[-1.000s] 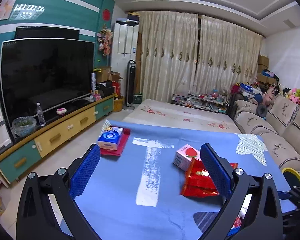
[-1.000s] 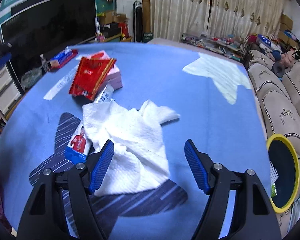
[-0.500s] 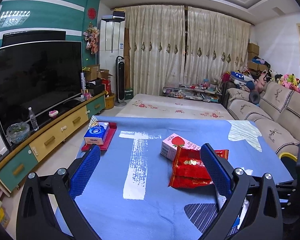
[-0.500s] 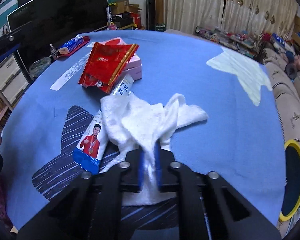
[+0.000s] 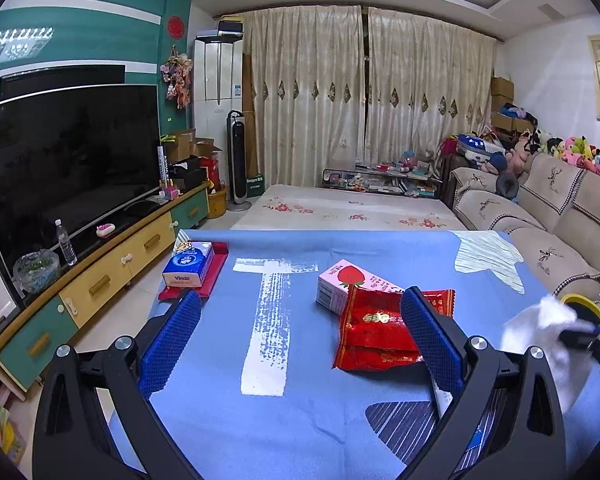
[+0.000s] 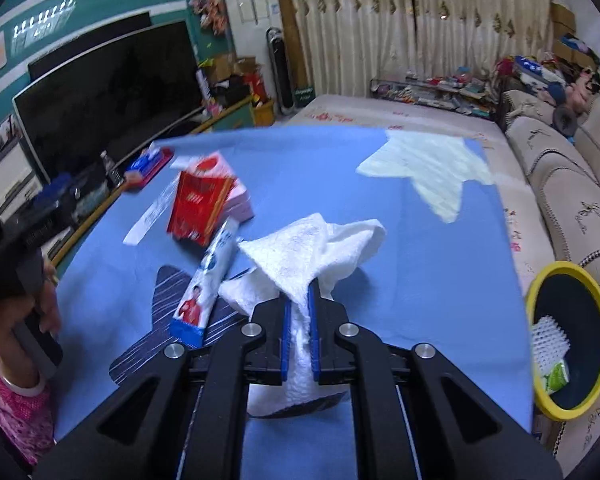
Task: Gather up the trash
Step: 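Lift the white cloth with the right gripper and carry it over the bin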
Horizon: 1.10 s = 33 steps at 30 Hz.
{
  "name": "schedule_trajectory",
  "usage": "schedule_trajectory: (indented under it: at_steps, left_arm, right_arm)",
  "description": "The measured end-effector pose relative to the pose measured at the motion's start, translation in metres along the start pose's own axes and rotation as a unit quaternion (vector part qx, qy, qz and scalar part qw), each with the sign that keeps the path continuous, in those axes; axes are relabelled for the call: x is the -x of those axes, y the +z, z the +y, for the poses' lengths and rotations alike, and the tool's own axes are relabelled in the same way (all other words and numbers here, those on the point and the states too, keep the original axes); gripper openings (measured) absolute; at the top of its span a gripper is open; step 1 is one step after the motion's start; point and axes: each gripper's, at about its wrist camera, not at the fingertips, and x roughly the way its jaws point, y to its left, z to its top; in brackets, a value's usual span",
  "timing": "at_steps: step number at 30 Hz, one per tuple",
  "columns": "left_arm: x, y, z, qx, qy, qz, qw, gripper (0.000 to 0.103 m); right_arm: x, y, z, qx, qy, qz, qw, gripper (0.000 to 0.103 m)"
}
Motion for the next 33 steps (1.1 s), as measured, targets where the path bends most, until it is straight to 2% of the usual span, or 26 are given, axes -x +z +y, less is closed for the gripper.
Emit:
schedule_trajectory:
  at_steps: [8, 16, 25, 33]
  left_arm:
    - [-0.001, -0.001, -0.002, -0.003, 0.000, 0.002, 1.0000, 0.098]
    - [-0.005, -0.005, -0.006, -0.011, 0.002, 0.008, 0.9999, 0.098]
    - [0.000, -0.007, -0.010, -0.012, -0.006, -0.011, 0.9998, 0.098]
    - [-0.002, -0.008, -0.020, -0.032, -0.008, -0.017, 0.9993, 0.098]
  right_arm:
    - [0.024, 0.006, -0.044, -0.035, -0.047, -0.029, 0.998, 0.007]
    - [0.047, 0.008, -0.102, -0.080, -0.106, -0.056, 0.990, 0.007]
    - [0.041, -0.002, -0.166, -0.125, -0.169, -0.043, 0.977, 0.007]
    - [0.020, -0.023, -0.233, -0.180, -0.229, -0.010, 0.957, 0.009]
